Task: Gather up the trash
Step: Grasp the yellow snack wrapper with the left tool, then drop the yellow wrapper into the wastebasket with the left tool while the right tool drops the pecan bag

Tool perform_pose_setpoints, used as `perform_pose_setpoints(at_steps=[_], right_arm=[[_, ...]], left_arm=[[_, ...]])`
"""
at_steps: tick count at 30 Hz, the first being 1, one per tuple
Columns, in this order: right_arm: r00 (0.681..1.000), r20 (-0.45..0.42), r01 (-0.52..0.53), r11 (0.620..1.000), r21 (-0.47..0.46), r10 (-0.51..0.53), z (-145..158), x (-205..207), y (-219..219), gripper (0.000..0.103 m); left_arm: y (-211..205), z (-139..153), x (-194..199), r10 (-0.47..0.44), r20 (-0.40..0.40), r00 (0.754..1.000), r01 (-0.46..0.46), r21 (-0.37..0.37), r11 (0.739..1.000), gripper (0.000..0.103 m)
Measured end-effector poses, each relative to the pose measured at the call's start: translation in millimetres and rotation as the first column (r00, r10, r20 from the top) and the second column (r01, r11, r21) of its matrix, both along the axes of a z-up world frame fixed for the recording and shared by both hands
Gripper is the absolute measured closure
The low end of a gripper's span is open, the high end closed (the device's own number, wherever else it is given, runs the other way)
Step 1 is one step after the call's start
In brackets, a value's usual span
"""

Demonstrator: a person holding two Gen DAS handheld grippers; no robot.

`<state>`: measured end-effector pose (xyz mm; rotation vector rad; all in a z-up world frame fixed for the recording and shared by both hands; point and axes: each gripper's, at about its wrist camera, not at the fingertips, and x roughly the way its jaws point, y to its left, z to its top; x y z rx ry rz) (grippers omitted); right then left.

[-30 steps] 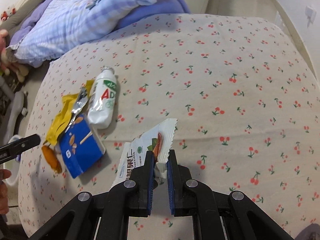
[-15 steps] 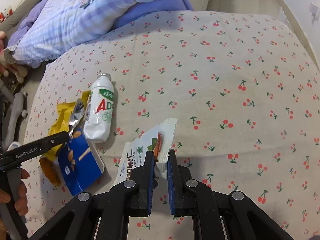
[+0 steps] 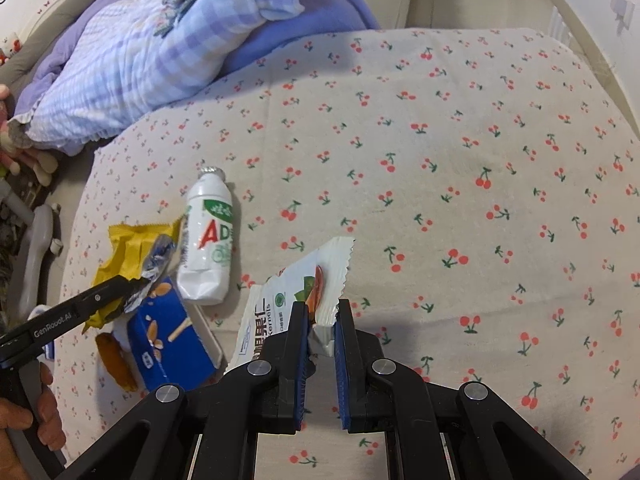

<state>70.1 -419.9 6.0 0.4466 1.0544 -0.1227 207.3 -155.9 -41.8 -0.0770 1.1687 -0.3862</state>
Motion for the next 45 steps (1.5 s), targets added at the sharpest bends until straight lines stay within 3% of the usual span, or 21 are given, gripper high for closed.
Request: perform_pose_setpoints(at_steps=[11, 19, 38, 45], right_arm=[[0.997, 0.069, -0.027, 0.999, 0.02, 0.025, 24, 15, 30, 0.093], [0.983, 0.112, -0.147, 0.989, 0.008, 0.145, 38, 39, 94, 0.093], [0.913, 0.102, -0.399, 0.917, 0.015, 0.395, 15, 83, 256, 0.093], [0.886, 0.107, -0.457, 0.888, 0.042, 0.451, 4, 91, 299, 0.093]], left_arm=[[59, 24, -8, 0.085, 0.042, 0.995, -0.085, -0.015, 0.996, 0.065], [118, 36, -13, 0.162, 0.054, 0.985, -0.161, -0.017, 0.987, 0.065], [288, 28, -32, 0.379, 0.03, 0.925, -0.38, 0.017, 0.925, 0.065], [323, 14, -31, 0.431, -0.004, 0.902, -0.43, 0.074, 0.9, 0.065]])
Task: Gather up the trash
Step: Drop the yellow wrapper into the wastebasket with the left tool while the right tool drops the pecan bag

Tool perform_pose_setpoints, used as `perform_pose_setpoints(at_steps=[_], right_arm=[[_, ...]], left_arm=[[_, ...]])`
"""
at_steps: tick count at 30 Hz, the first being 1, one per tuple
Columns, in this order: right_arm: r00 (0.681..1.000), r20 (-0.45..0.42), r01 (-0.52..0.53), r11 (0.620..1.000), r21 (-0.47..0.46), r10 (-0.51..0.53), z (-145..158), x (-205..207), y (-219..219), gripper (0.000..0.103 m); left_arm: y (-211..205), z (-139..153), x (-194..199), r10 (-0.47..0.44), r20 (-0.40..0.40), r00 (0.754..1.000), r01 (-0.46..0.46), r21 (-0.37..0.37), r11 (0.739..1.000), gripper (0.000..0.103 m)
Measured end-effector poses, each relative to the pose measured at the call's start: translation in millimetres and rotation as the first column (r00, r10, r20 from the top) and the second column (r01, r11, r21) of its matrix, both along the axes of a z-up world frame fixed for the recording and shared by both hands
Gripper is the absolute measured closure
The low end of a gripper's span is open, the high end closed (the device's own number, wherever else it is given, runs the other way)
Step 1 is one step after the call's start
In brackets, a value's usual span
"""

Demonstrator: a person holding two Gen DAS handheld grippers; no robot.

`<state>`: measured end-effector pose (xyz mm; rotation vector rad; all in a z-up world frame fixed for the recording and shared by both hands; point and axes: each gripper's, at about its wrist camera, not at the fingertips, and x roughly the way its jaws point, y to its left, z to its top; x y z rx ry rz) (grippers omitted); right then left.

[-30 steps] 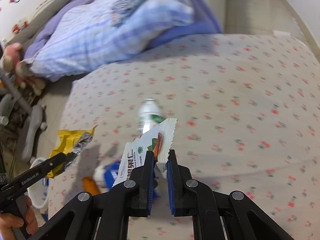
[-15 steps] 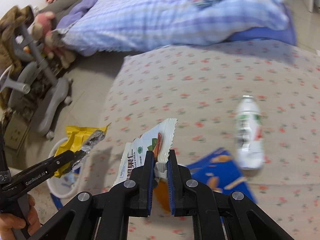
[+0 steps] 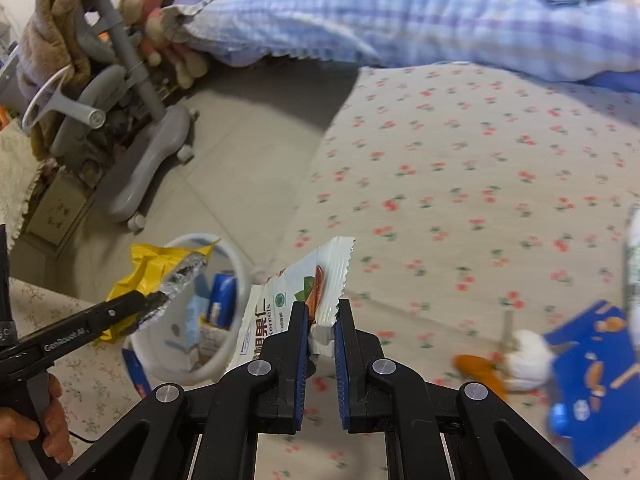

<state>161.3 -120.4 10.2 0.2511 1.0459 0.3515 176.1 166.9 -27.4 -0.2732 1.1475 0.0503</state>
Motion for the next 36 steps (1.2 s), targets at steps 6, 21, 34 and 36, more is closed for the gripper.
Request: perform_pose_setpoints(at_steps=[6, 21, 34, 36], right_arm=[[0.999, -0.001, -0.032, 0.999, 0.017, 0.032, -6, 7, 27, 0.093], [0.996, 0.018, -0.086, 0.996, 0.029, 0.085, -17, 18, 71, 0.092], [0.985, 0.044, -0.166, 0.985, 0.052, 0.164, -34, 23, 120, 0.09], [0.985, 0.042, -0.168, 0.983, 0.08, 0.165, -37, 24, 121, 0.082]], left_arm=[[13, -6, 5, 0.025, -0.005, 1.0, -0.025, 0.03, 0.999, 0.061], [61, -11, -15, 0.099, -0.045, 0.994, -0.096, 0.063, 0.993, 0.012], [82, -4, -39, 0.093, -0.032, 0.995, -0.091, 0.045, 0.995, 0.012], [83, -3, -40, 0.086, -0.03, 0.996, -0.085, 0.047, 0.995, 0.012]])
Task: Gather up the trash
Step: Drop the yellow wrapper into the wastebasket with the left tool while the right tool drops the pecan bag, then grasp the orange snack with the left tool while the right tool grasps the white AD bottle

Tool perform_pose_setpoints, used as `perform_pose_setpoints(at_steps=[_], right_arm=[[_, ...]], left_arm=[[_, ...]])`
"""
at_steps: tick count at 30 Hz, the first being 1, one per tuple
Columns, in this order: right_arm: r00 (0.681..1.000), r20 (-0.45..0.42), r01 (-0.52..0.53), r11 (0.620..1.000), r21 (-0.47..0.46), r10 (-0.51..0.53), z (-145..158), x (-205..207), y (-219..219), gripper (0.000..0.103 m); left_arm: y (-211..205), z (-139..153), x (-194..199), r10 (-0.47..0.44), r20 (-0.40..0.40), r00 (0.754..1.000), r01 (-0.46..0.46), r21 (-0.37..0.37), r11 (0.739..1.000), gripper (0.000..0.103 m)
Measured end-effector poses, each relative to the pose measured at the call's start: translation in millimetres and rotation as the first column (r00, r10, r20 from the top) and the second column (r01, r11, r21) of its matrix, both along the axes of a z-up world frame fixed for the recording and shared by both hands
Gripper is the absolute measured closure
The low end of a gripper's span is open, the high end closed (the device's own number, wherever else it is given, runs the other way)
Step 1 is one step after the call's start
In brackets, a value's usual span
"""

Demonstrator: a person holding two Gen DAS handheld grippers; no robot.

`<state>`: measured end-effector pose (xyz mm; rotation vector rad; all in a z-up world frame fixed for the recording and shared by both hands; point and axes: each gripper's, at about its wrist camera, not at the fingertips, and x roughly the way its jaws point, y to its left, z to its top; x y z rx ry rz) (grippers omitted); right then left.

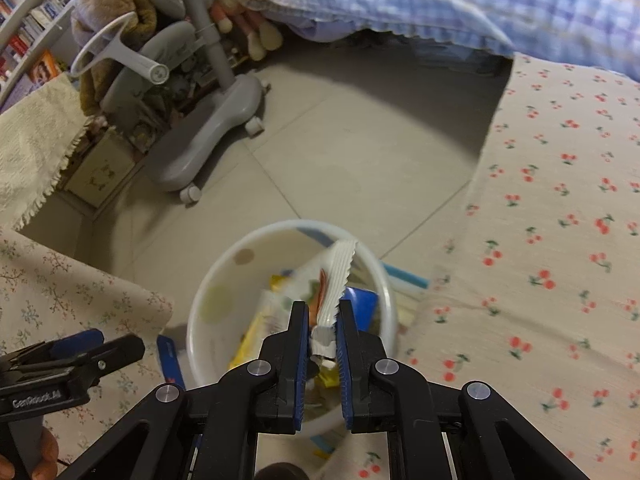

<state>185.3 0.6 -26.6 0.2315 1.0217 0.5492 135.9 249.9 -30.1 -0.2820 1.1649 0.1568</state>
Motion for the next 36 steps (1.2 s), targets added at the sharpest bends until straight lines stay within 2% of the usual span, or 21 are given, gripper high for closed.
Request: perform_pose_setpoints(at_steps=[1, 3, 8, 9, 10, 15, 19, 24, 27, 36], right_arm=[[1.0, -0.019, 0.01, 1.0, 0.001, -0.009, -2, 1, 0, 0.061], [1.0, -0.02, 0.019, 1.0, 0.001, -0.019, -2, -1, -2, 0.049], [1.0, 0.016, 0.022, 0.997, -0.076, -0.021, 12, -15, -14, 0.048], [0.999, 0.024, 0.032, 0.994, -0.103, -0.029, 15, -18, -20, 0.046], [0.999, 0.035, 0.042, 0.991, -0.127, -0.038, 17, -22, -27, 0.043], [0.993, 0.064, 0.113, 0.969, -0.22, -0.101, 28, -37, -74, 0.041], [0.984, 0.066, 0.178, 0.956, -0.234, -0.167, 34, -47, -117, 0.032], [0.969, 0.055, 0.247, 0.93, -0.273, -0.241, 37, -62, -174, 0.032], [0.957, 0.047, 0.286, 0.914, -0.287, -0.285, 37, -69, -206, 0.028], [0.907, -0.012, 0.398, 0.869, -0.295, -0.42, 26, -81, -294, 0.026]], left_arm=[[0, 1, -1, -0.004, 0.0, 1.0, 0.004, 0.002, 1.0, 0.012], [-2, 2, 0, -0.011, 0.002, 1.0, 0.011, 0.004, 1.0, 0.012], [-14, 5, 2, -0.041, 0.001, 0.999, 0.041, -0.008, 0.999, 0.012], [-21, 6, 4, -0.053, 0.003, 0.999, 0.053, -0.01, 0.999, 0.012], [-25, 8, 4, -0.061, 0.005, 0.998, 0.061, -0.012, 0.998, 0.012], [-64, 12, 10, -0.13, 0.011, 0.991, 0.131, -0.026, 0.991, 0.012], [-102, 15, 13, -0.191, 0.01, 0.982, 0.191, -0.028, 0.981, 0.012], [-143, 18, 16, -0.249, 0.007, 0.969, 0.249, -0.039, 0.968, 0.012], [-168, 20, 18, -0.282, 0.011, 0.959, 0.283, -0.042, 0.958, 0.012], [-241, 13, 29, -0.376, -0.01, 0.926, 0.376, -0.029, 0.926, 0.012]])
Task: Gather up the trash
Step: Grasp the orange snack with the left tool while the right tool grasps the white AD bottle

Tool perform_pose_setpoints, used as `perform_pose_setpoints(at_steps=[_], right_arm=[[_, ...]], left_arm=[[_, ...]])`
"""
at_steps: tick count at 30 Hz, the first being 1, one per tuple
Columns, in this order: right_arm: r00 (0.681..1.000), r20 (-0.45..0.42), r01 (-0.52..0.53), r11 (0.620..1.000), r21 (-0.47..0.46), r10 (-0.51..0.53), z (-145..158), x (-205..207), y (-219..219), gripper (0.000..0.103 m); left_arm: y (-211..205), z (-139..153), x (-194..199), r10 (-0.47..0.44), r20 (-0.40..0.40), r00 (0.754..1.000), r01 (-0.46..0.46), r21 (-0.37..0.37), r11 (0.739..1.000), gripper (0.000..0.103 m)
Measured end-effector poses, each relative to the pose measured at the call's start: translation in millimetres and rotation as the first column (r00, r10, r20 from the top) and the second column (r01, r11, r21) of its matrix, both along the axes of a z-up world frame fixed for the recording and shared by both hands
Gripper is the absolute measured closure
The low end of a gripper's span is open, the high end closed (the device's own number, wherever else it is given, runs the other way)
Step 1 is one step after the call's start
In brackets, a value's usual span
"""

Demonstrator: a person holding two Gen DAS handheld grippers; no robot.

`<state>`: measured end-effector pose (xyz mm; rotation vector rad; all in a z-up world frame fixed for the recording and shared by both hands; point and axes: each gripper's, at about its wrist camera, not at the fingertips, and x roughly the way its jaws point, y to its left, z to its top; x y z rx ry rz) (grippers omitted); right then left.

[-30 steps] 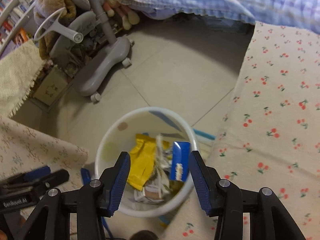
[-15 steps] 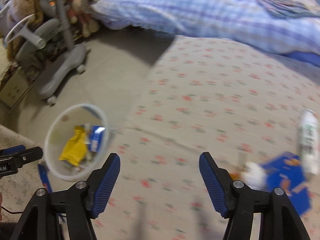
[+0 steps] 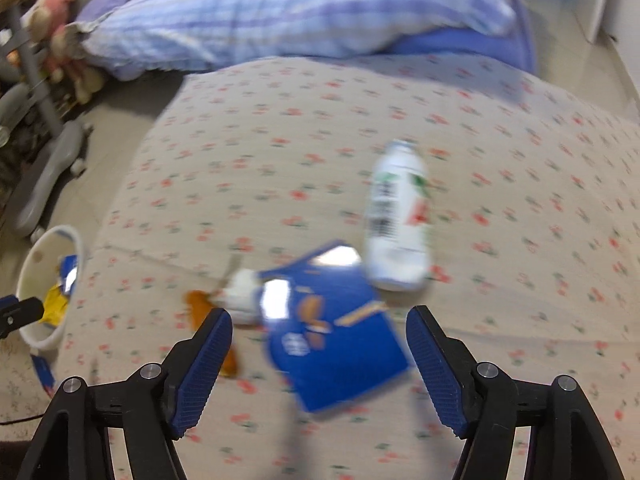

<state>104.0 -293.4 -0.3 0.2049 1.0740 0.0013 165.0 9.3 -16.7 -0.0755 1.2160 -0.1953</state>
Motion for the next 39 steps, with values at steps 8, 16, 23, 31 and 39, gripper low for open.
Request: perform_pose_setpoints(at_steps=[8, 16, 23, 31, 39], right_arm=[[0.996, -0.046, 0.072, 0.997, 0.012, -0.071, -13, -3, -48, 0.026], [0.99, -0.087, 0.114, 0.992, 0.046, -0.11, -24, -6, -74, 0.026], [0.988, -0.087, 0.128, 0.99, 0.052, -0.124, -23, -13, -85, 0.026], [0.986, -0.086, 0.147, 0.987, 0.068, -0.141, -22, -10, -87, 0.026], [0.984, -0.083, 0.167, 0.98, 0.112, -0.158, -23, 10, -77, 0.026]], left_arm=[[-63, -12, 9, -0.096, -0.035, 0.995, 0.097, 0.019, 0.995, 0.012], [-117, -18, 9, -0.163, -0.059, 0.985, 0.162, -0.021, 0.987, 0.012], [-138, -35, 8, -0.169, -0.104, 0.98, 0.16, -0.095, 0.983, 0.061], [-142, -30, 7, -0.175, -0.08, 0.981, 0.167, -0.103, 0.981, 0.087], [-118, -9, 13, -0.139, -0.029, 0.99, 0.135, -0.114, 0.984, 0.089]])
